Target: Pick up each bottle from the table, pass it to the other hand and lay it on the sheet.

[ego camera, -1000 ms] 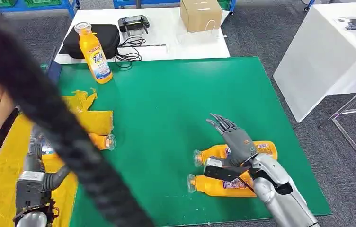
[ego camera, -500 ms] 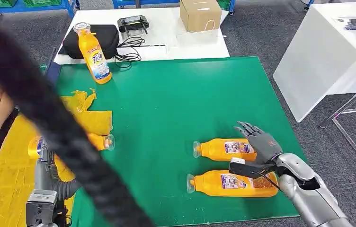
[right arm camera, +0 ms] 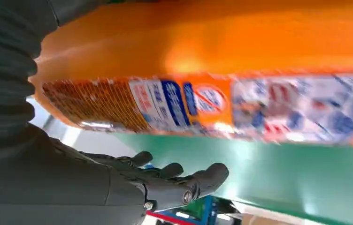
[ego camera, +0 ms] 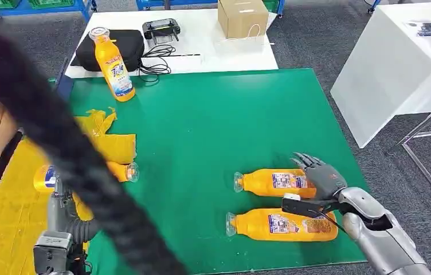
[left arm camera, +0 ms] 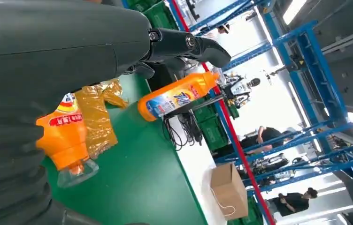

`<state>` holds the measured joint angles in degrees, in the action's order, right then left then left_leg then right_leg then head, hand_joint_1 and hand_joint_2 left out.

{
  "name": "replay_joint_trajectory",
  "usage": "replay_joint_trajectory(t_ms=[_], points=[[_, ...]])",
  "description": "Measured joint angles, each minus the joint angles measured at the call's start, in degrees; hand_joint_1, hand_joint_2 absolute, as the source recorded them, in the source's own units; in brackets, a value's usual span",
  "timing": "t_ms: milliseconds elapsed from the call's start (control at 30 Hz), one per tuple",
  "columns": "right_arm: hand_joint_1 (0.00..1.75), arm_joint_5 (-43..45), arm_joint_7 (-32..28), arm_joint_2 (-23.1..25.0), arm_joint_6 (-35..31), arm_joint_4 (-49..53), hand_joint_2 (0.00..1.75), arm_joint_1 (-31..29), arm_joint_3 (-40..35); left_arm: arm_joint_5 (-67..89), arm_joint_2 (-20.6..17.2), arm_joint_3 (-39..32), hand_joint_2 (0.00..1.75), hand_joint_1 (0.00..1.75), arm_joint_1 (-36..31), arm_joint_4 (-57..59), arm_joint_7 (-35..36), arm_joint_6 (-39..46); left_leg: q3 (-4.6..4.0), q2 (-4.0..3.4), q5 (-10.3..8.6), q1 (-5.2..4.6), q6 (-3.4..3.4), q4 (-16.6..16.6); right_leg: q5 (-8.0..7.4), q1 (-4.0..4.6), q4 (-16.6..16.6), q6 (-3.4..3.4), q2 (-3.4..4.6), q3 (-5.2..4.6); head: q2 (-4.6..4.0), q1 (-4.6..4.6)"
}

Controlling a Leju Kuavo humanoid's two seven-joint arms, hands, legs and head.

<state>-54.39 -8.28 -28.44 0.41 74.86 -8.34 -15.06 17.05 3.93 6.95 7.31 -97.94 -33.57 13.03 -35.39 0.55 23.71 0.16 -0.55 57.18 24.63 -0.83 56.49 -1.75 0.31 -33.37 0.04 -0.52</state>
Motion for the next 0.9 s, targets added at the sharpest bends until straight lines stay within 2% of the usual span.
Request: replay_joint_trajectory(t_ms=[233,267,300,367,467,500,533,600,633,900], points=[[0.00,-2.6,1.7,1.1,-0.4,-2.7,1.75,-1.5,-1.5,-0.2,0.2,0.5,1.75,0.00,0.0,0.0,0.2,-0.2,0.02,-0.01,-0.01,0.00,0.00,0.0,0.00,0.00,0.0,0.00,0.00,0.02,0.00,0.00],[0.30,-2.6,1.7,1.1,-0.4,-2.9,1.75,-1.7,-1.6,-0.2,0.2,0.6,1.75,0.00,0.0,0.0,0.2,-0.2,0.02,-0.01,-0.01,0.00,0.00,0.0,0.00,0.00,0.0,0.00,0.00,0.02,0.00,-0.02],[0.45,-2.7,1.7,1.2,-0.4,-3.2,1.75,-1.9,-1.7,-0.2,0.2,0.7,1.75,0.00,0.0,0.0,0.2,-0.2,0.02,-0.02,0.00,0.00,0.00,0.0,0.00,0.00,0.0,0.00,0.00,0.01,0.00,0.00],[1.29,-2.7,1.7,1.2,-0.5,-3.5,1.75,-2.1,-1.9,-0.2,0.2,0.8,1.75,0.00,-0.1,0.0,0.2,-0.2,0.02,-0.02,0.00,0.00,0.00,0.0,0.00,0.00,0.0,0.00,0.00,0.01,0.00,0.00],[1.47,-3.3,1.7,1.5,-0.5,-4.2,1.75,-2.4,-2.4,-0.3,0.2,0.9,1.75,0.00,-0.1,0.0,0.2,-0.3,0.01,-0.01,0.00,0.00,0.00,0.0,0.00,0.00,0.0,0.00,0.00,0.02,0.00,0.00],[1.59,-3.5,1.8,1.6,-0.5,-4.5,1.75,-2.5,-2.6,-0.3,0.2,1.1,1.75,0.00,-0.1,0.0,0.2,-0.3,0.01,-0.01,0.00,0.00,0.00,0.0,0.00,0.00,0.0,0.00,0.00,0.03,0.00,0.00],[1.59,-4.0,2.0,1.7,-0.6,-4.8,1.75,-2.8,-2.8,-0.3,0.2,1.3,1.75,0.00,-0.1,0.0,0.2,-0.2,0.02,-0.02,0.00,0.00,0.00,0.0,0.00,0.00,0.0,0.00,0.00,0.03,0.00,0.00],[1.75,-4.5,2.1,2.0,-0.9,-5.6,1.75,-3.5,-3.3,-0.3,0.2,1.6,1.75,0.00,-0.1,0.0,0.2,-0.2,0.06,-0.03,0.00,0.00,0.00,0.0,0.00,0.00,0.0,0.00,0.02,0.04,0.00,0.00],[1.71,-4.7,2.3,2.1,-1.2,-5.9,1.75,-3.8,-3.6,-0.5,0.2,1.6,1.75,0.00,-0.1,0.0,0.3,-0.2,0.08,-0.03,0.00,0.00,0.00,0.0,0.00,0.01,0.0,0.00,0.02,0.05,0.00,0.00],[1.75,-7.9,4.6,4.5,-6.0,-6.8,1.75,-4.4,-4.6,-1.4,0.3,1.9,1.75,0.00,0.0,0.0,2.0,-2.4,0.08,-0.03,-0.01,0.01,0.00,0.0,0.00,0.02,0.0,0.00,0.01,0.09,0.00,0.00]])
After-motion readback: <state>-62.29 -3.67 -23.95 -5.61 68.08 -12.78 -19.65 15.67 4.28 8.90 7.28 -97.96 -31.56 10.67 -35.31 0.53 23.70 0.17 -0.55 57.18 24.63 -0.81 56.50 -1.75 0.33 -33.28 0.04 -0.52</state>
